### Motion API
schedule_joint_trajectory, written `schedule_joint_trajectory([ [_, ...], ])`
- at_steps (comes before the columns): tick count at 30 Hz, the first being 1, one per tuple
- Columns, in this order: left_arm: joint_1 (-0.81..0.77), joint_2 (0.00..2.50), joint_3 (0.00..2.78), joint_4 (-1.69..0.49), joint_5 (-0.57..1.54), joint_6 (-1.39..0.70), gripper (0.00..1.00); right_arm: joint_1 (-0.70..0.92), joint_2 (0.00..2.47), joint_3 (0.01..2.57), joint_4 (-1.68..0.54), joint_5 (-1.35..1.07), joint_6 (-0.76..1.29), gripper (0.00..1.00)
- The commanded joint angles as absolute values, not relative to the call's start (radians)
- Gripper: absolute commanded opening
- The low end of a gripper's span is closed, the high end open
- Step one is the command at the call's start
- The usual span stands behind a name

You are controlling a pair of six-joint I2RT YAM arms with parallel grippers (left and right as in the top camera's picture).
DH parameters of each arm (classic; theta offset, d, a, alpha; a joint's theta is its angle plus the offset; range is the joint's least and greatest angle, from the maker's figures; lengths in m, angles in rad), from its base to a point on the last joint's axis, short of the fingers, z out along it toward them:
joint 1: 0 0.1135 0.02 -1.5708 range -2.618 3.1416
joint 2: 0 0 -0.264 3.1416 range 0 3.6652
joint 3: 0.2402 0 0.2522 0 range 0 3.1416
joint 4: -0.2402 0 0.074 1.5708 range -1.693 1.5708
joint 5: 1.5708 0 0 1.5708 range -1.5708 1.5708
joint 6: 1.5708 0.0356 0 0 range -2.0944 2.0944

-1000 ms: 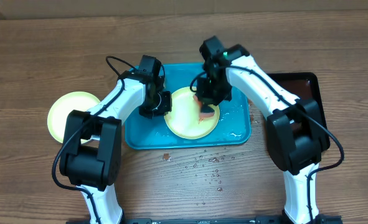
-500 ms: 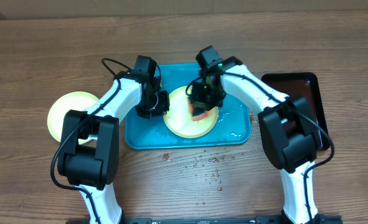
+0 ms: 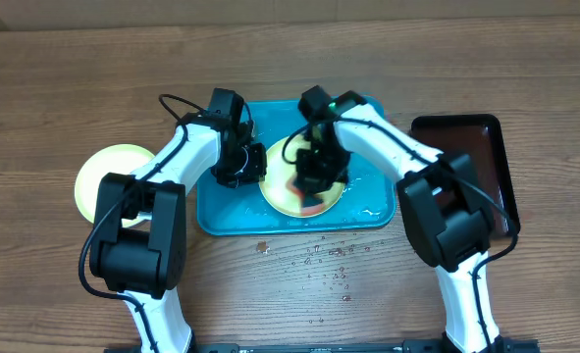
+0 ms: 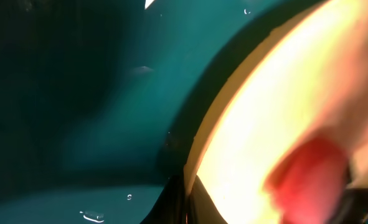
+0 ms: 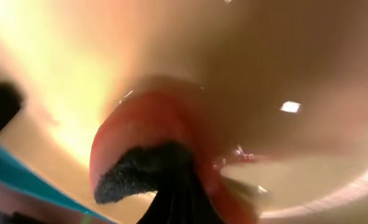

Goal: Clean dirty plates on tray and stack at the side
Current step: 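Scrub second yellow plate with sponge while left gripper holds rim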

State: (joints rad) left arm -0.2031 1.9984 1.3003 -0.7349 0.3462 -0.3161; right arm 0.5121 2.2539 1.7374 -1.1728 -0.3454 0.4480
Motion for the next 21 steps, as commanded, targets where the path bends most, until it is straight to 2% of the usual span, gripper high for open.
schedule_joint_trajectory([
  [1, -0.167, 2.008, 1.298, -0.728, 0.360, -0.326, 0.04, 0.448, 2.286, 1.762, -1.178, -0.120, 0.437, 0.04],
  [9, -0.165, 2.009, 1.298, -0.740, 0.360, -0.298, 0.04, 0.455, 2.288, 1.761, -0.967, -0.122, 0.445, 0.04],
  [15, -0.165, 2.009, 1.298, -0.740, 0.367, -0.298, 0.04, 0.532, 2.319, 1.758, -0.810, -0.326, 0.444, 0.04],
  [21, -0.165, 2.009, 1.298, -0.738, 0.367, -0.298, 0.04, 0.588, 2.323, 1.758, -0.852, -0.475, 0.400, 0.04],
])
